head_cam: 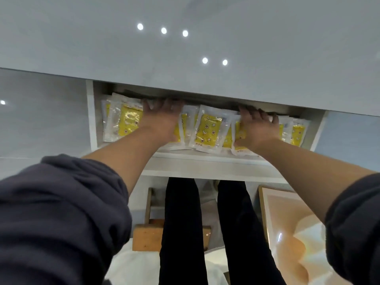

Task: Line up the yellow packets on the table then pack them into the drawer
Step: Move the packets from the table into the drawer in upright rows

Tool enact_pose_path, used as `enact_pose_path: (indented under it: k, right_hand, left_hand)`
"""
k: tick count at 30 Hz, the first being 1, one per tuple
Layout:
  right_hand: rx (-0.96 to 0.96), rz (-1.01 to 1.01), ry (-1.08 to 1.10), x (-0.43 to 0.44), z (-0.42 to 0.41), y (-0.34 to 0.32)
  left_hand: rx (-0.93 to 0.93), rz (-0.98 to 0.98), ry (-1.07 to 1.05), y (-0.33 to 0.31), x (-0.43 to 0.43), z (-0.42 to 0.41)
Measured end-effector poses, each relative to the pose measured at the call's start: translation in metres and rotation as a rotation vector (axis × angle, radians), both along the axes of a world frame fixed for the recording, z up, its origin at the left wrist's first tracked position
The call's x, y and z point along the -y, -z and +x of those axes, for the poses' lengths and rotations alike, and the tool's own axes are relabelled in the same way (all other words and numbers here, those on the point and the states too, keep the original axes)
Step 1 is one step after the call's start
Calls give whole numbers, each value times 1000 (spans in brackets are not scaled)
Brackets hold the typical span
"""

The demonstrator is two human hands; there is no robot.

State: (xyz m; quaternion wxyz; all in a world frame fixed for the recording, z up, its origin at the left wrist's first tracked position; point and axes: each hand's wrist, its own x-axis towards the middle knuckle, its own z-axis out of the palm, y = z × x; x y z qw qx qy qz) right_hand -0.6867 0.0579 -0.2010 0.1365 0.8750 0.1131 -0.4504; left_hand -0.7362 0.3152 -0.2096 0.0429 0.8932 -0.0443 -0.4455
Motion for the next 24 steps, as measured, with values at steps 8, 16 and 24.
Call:
enact_pose_path:
  k: [8, 16, 24]
  right_hand:
    - [33, 123, 9, 16, 2, 5]
    - [-75, 206, -169, 54, 13, 12]
    - [-7, 467, 112, 124, 32, -51]
  left_hand:
    - [71, 11, 93, -19, 30, 15]
    - [45, 41, 137, -4, 103, 22]
    - [90, 176, 58, -77, 168, 38]
